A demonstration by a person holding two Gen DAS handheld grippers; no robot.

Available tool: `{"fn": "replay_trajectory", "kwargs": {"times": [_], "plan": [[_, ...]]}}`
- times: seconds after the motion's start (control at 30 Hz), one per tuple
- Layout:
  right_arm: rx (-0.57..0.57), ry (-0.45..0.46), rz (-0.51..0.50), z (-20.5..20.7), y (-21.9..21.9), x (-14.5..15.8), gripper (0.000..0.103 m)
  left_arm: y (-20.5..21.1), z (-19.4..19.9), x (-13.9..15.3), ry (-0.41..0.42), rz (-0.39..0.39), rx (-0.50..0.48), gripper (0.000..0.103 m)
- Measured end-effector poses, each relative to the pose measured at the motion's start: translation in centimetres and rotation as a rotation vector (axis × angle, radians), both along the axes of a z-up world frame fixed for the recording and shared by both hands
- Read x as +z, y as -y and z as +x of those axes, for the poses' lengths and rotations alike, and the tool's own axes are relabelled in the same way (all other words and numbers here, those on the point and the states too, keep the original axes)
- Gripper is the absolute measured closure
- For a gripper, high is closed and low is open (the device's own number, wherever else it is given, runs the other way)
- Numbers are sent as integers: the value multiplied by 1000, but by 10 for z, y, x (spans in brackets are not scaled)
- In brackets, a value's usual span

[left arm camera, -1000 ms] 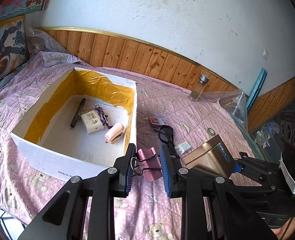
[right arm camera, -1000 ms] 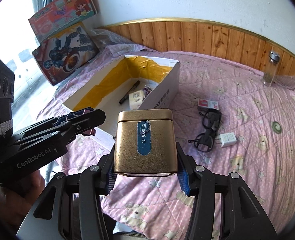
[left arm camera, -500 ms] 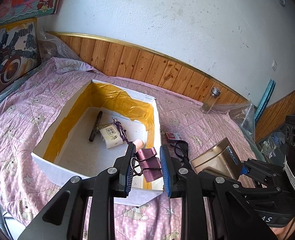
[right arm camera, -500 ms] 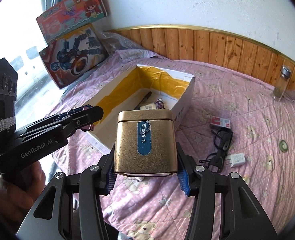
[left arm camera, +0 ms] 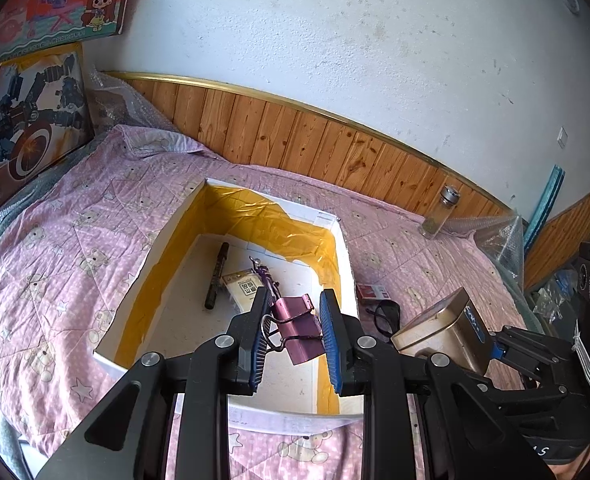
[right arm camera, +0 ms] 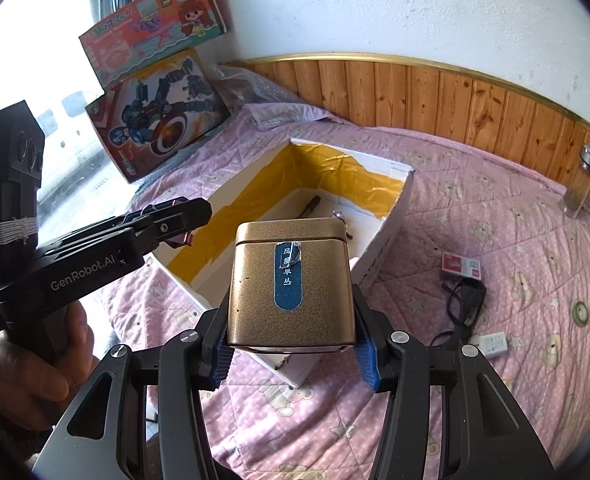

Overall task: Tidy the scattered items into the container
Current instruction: 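Carry the clip with the left tool while the right tool carries the tin over the box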

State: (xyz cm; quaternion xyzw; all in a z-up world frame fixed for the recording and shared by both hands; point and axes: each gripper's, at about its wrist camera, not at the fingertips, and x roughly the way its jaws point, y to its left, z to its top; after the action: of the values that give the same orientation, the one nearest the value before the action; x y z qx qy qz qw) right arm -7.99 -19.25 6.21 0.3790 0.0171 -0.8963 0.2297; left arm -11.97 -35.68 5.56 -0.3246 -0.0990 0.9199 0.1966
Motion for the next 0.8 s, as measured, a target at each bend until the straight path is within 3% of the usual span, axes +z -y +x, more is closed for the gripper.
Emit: {"fn": "replay_trajectory", "kwargs": {"times": [0.4,0.8], "plan": [[39,4,9,-17,19,-1,50,13,-22,1,11,-30,15,77],[105,26,38,-34,42,-11,50,22,-45,-13,84,-57,3,77]]}}
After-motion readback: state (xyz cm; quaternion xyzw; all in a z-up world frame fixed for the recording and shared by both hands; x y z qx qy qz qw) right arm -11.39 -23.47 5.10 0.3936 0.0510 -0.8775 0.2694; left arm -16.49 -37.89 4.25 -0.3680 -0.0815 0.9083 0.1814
